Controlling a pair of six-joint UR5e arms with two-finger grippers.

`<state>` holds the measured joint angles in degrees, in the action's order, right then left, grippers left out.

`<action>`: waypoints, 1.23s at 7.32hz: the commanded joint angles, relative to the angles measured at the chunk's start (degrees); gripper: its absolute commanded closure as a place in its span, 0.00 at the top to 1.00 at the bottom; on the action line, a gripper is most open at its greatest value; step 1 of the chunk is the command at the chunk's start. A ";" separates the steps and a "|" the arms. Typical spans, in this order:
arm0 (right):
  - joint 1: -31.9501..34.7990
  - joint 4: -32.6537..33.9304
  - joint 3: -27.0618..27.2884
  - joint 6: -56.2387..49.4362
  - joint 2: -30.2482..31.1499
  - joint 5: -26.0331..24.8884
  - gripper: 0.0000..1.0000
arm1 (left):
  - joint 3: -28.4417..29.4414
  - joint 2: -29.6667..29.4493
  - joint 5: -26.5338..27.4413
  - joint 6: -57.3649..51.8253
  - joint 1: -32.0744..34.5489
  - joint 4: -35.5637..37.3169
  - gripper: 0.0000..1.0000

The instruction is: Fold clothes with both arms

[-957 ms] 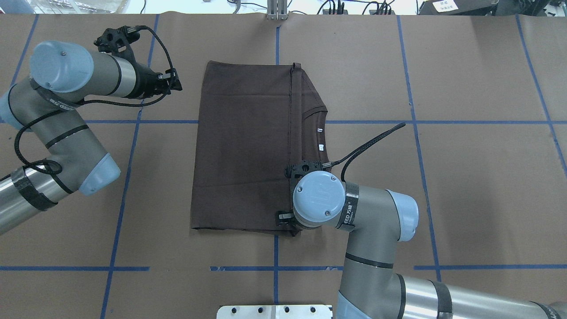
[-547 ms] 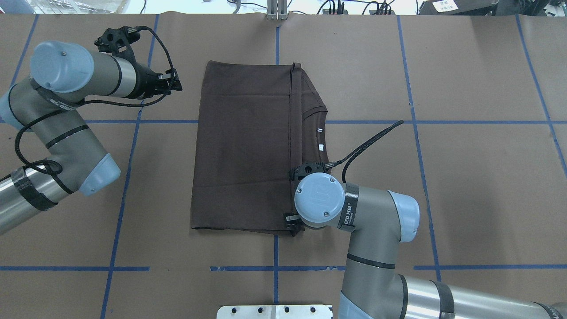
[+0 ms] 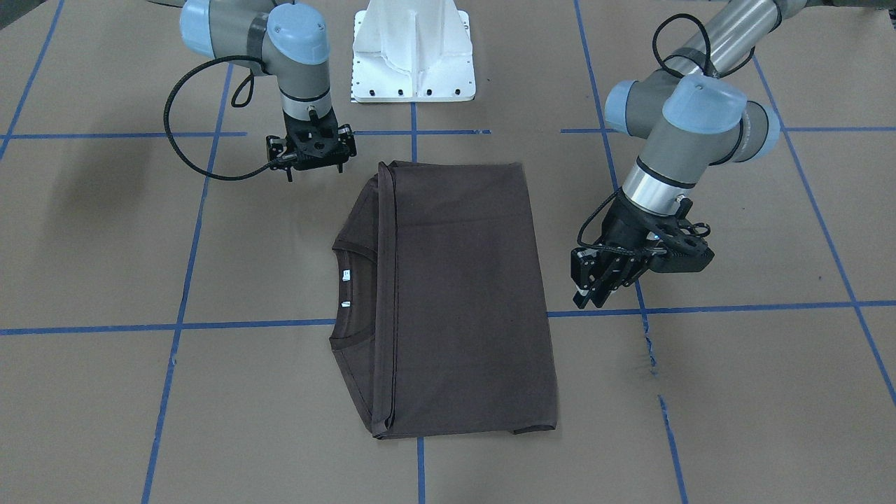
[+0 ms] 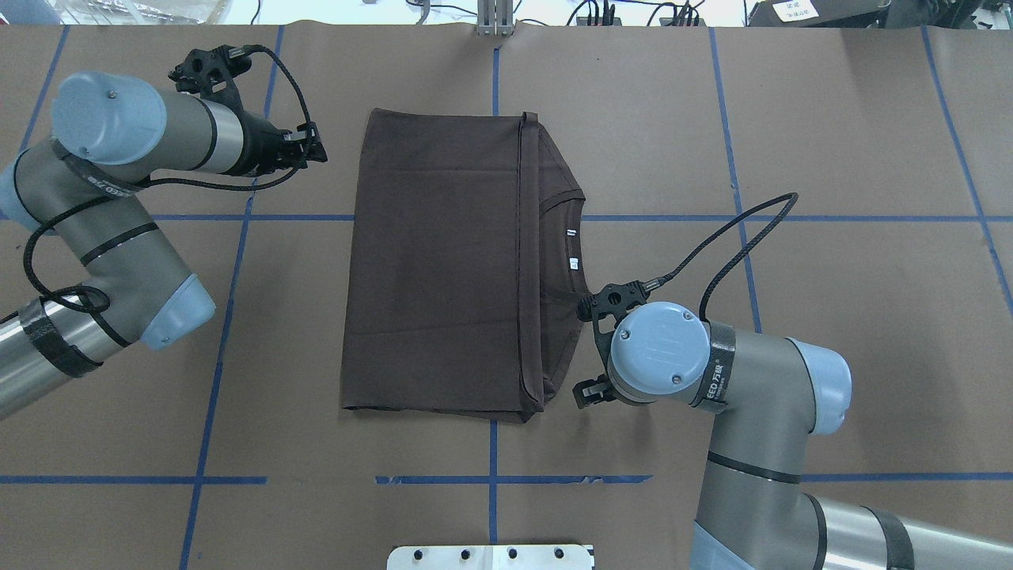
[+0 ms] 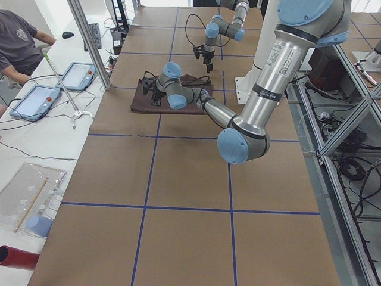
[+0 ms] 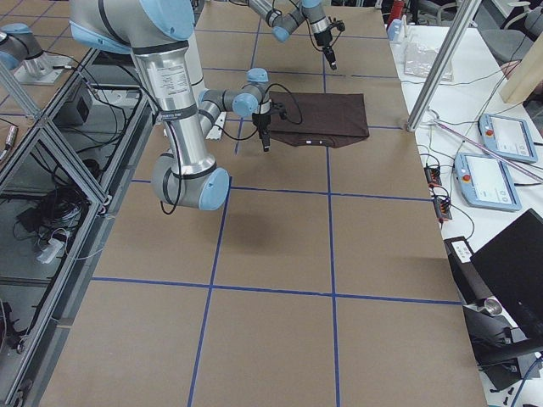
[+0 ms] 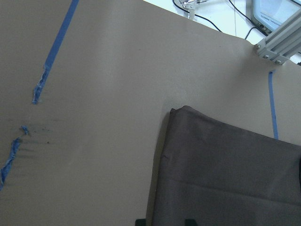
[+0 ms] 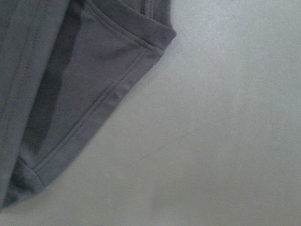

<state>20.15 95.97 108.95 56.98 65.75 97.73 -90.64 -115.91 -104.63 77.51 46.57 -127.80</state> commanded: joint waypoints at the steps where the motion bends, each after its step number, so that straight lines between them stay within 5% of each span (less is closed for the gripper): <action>1: 0.16 0.01 -1.88 -0.11 -4.81 -0.52 1.00 | -0.16 0.07 -0.22 0.01 0.01 0.01 0.40; 4: -0.11 -0.17 -13.38 2.17 -15.98 -0.61 1.00 | -0.16 0.07 -0.22 0.01 0.01 0.01 0.40; 9: -2.21 0.18 -14.73 2.17 -14.42 -0.96 1.00 | -0.24 0.95 -0.22 0.36 0.01 -0.08 0.40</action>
<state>18.43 96.11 94.50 59.10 51.14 96.88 -90.93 -114.98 -104.86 77.78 46.58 -127.88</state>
